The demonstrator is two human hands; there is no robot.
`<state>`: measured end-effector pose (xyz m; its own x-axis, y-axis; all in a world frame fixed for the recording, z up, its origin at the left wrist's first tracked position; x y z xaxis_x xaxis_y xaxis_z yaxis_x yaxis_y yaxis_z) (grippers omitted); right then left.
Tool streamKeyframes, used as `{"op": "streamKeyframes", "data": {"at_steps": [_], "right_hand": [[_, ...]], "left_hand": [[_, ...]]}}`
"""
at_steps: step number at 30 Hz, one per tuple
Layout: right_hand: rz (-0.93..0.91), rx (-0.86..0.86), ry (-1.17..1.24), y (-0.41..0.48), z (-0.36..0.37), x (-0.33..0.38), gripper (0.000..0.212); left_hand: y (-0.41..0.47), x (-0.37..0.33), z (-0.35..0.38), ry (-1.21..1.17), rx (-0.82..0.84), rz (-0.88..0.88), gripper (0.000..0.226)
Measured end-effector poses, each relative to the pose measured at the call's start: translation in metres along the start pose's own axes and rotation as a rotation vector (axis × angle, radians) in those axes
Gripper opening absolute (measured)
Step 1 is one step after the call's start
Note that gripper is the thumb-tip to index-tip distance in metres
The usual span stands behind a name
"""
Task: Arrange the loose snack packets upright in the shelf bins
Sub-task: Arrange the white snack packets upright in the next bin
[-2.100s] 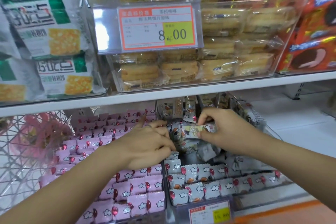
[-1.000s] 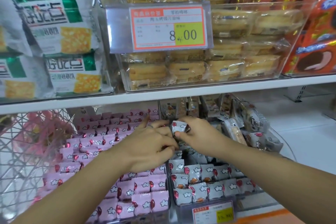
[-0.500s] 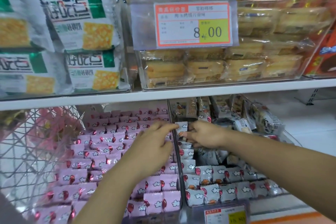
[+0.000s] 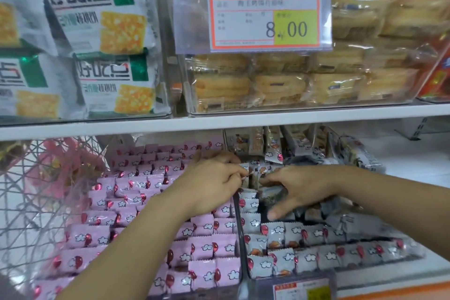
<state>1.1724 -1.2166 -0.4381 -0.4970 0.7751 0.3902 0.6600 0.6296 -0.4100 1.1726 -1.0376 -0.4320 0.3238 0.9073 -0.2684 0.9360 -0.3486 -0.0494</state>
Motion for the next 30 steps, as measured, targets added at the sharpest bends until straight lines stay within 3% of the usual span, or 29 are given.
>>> {"op": "streamKeyframes", "data": {"at_steps": [4, 13, 18, 30], "right_hand": [[0.027, 0.100, -0.082, 0.005, 0.005, -0.006, 0.102], [0.070, 0.165, -0.156, 0.013, 0.004, -0.008, 0.107], [0.052, 0.186, -0.200, 0.016, 0.007, -0.009, 0.120], [0.061, 0.319, -0.285, 0.026, 0.009, -0.007, 0.075]], "left_hand": [[0.001, 0.002, 0.002, -0.036, -0.008, -0.003, 0.060], [0.003, 0.002, 0.004, -0.053, -0.016, 0.009, 0.060], [0.002, 0.002, 0.004, -0.055, -0.023, 0.016, 0.060], [0.002, 0.001, 0.005, -0.036, -0.025, 0.019, 0.060]]}}
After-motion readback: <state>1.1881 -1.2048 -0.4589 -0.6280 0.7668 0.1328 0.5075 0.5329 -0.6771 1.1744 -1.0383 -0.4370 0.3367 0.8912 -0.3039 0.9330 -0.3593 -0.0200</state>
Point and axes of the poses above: each hand's wrist, its own y-axis towards the middle knuckle, its own z-axis out of the palm, x = y × z, the point moved 3 cm from there along y, towards the middle knuckle, and after that the axes turned 12 degrees about -z, right-handed, at the moved point
